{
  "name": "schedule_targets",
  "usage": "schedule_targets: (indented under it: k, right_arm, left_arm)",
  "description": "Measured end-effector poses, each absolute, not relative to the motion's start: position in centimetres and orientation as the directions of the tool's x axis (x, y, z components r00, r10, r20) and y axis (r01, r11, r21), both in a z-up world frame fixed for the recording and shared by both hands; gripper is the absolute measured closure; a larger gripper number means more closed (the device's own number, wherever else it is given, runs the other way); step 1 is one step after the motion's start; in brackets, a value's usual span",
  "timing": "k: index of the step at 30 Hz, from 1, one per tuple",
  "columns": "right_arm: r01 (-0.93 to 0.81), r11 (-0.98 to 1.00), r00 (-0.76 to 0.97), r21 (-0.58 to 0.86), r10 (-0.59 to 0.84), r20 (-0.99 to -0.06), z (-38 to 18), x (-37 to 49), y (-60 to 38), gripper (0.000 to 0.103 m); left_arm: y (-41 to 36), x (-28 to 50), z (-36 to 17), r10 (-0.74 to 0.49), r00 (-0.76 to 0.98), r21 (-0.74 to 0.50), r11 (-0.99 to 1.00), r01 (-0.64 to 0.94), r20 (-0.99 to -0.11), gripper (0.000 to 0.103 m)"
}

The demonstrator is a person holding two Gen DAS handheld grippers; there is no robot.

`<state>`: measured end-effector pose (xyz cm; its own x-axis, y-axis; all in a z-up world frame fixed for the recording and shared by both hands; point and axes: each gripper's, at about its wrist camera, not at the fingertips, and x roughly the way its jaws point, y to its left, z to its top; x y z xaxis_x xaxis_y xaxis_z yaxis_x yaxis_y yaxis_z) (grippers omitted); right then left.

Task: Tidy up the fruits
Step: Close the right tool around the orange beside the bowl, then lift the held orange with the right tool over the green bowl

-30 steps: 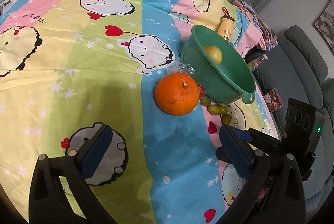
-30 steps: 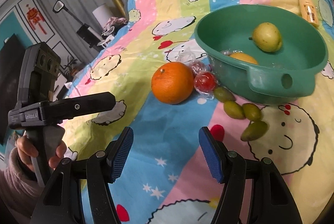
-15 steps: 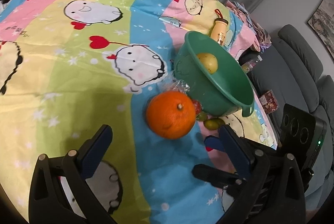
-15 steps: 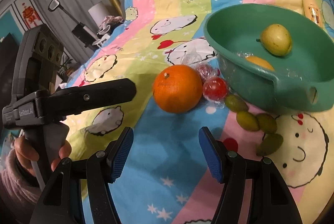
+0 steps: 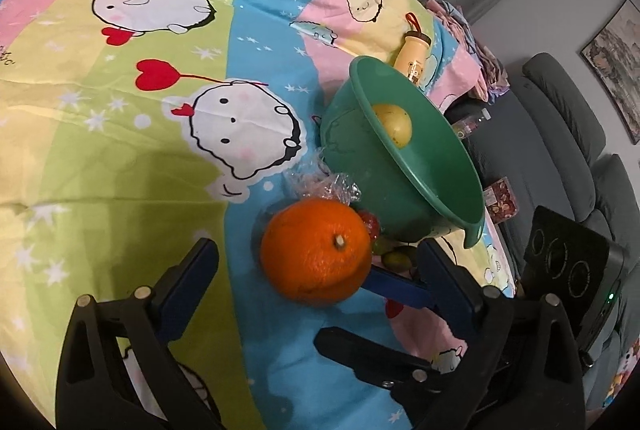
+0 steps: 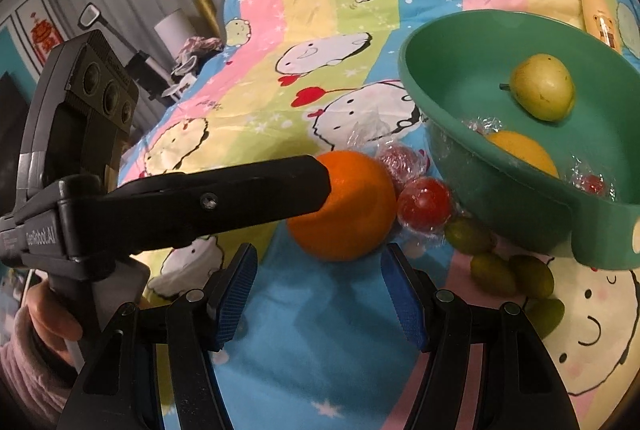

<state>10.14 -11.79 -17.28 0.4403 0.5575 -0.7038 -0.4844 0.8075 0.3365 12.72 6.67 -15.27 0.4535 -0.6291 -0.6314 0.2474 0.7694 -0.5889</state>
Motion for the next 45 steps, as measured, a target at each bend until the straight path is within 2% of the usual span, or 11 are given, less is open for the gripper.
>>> schedule_targets:
  k: [8, 9, 10, 11, 16, 20, 31, 45]
  right_arm:
    - [-0.461, 0.832, 0.471, 0.309, 0.525, -0.709, -17.6, 10.9, -11.2, 0.036]
    - [-0.459, 0.833, 0.472, 0.309, 0.523, -0.710, -17.6, 11.0, -11.2, 0.036]
    - [-0.458, 0.835, 0.473, 0.306, 0.520, -0.711, -17.7, 11.1, -11.1, 0.036]
    - [-0.458, 0.836, 0.474, 0.301, 0.516, -0.713, -17.7, 11.2, -11.1, 0.036]
    - [-0.463, 0.837, 0.473, 0.290, 0.510, -0.718, -17.9, 11.4, -10.9, 0.037]
    - [-0.463, 0.839, 0.477, 0.286, 0.508, -0.717, -17.9, 11.5, -11.2, 0.042]
    - [-0.500, 0.815, 0.480, 0.293, 0.542, -0.690, -17.2, 10.6, -11.1, 0.047]
    - [-0.533, 0.787, 0.448, 0.311, 0.573, -0.686, -17.2, 9.2, -11.1, 0.047]
  left_arm:
    - [6.0, 13.2, -15.7, -0.645, 0.425, -0.588, 0.761, 0.275, -0.635, 0.012]
    - [5.9, 13.2, -15.8, -0.646, 0.422, -0.589, 0.760, 0.276, -0.636, 0.015]
    - [5.9, 13.2, -15.9, -0.651, 0.418, -0.592, 0.756, 0.278, -0.634, 0.022]
    - [5.8, 13.3, -15.9, -0.654, 0.413, -0.595, 0.754, 0.280, -0.634, 0.026]
    - [5.7, 13.2, -16.1, -0.645, 0.410, -0.583, 0.762, 0.283, -0.645, 0.030]
    - [5.9, 13.2, -16.3, -0.640, 0.413, -0.579, 0.766, 0.279, -0.648, 0.035]
    - [5.7, 12.4, -16.5, -0.600, 0.426, -0.539, 0.798, 0.269, -0.677, 0.036]
    - [6.2, 10.3, -16.0, -0.583, 0.442, -0.531, 0.810, 0.249, -0.682, 0.036]
